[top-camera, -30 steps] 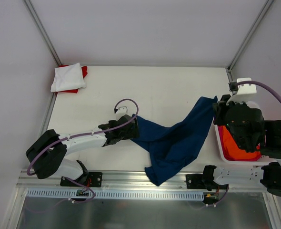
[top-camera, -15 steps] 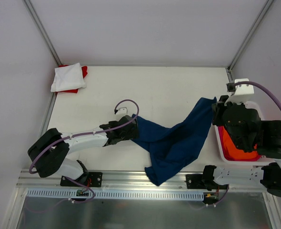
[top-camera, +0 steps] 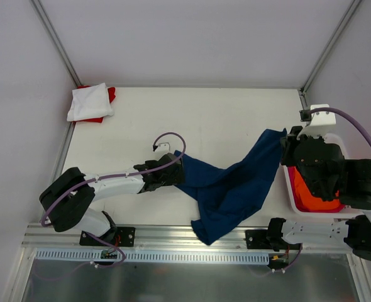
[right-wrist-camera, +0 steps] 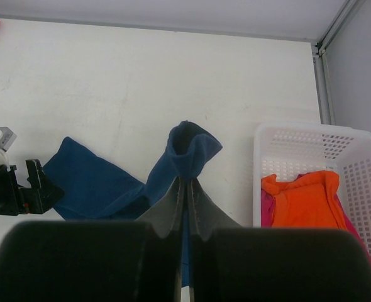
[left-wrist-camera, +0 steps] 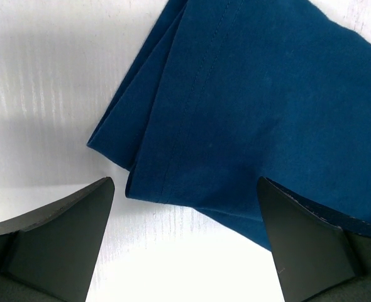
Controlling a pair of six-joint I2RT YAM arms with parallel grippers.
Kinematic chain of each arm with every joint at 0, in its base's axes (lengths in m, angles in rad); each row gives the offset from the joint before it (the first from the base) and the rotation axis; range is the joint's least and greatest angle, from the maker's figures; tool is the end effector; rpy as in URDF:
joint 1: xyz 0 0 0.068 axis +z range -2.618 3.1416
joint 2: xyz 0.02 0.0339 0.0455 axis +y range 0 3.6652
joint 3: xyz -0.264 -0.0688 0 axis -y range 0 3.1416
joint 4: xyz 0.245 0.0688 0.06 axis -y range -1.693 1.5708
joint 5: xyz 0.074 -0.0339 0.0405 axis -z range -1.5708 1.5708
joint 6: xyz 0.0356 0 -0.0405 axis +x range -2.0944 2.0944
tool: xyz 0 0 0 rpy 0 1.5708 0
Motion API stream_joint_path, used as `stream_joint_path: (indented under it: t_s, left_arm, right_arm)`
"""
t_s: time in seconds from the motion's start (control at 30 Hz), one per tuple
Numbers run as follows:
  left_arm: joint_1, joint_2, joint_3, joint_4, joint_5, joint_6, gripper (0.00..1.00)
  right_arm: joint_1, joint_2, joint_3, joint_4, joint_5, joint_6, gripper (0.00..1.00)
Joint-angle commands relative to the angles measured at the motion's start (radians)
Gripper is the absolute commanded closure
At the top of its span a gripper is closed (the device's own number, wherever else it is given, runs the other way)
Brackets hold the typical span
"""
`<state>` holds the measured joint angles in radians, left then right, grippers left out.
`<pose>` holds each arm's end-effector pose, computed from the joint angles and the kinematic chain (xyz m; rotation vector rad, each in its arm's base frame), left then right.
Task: Fold and stack the t-shirts
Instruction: Flatten the tshirt out
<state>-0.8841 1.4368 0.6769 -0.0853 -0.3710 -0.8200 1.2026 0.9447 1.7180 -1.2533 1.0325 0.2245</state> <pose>0.1842 -0.2043 0.1697 -0.0928 2.3736 -0.3842 0.0575 0.0641 0.4989 -0.2837 1.7878 -0.0547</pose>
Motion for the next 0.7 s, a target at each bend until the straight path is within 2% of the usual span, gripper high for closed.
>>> stream_joint_path:
  t_s: [0.0, 0.17, 0.3, 0.37, 0.43, 0.67]
  left_arm:
    - [-0.009, 0.007, 0.032, 0.028, -0.003, -0.001, 0.02]
    - [-0.009, 0.014, 0.032, 0.039, -0.003, 0.005, 0.12]
    - [-0.009, 0.03, 0.038, 0.044, 0.001, 0.01, 0.34]
    - [-0.009, 0.036, 0.039, 0.045, 0.001, 0.009, 0.39]
    - [-0.009, 0.04, 0.041, 0.047, 0.004, 0.008, 0.48]
    - [-0.01, 0.047, 0.036, 0.056, 0.004, 0.004, 0.57]
  right_arm:
    - [-0.006, -0.014, -0.009, 0.005, 0.012, 0.006, 1.0]
    - [-0.008, -0.018, -0.012, 0.005, 0.009, 0.007, 1.0]
    - [-0.008, -0.021, -0.021, 0.005, 0.009, 0.01, 1.0]
    - [-0.008, -0.023, -0.027, 0.005, 0.009, 0.013, 1.0]
    - [-0.009, -0.023, -0.032, 0.005, 0.009, 0.015, 1.0]
    - [-0.014, -0.03, -0.044, 0.005, 0.011, 0.019, 1.0]
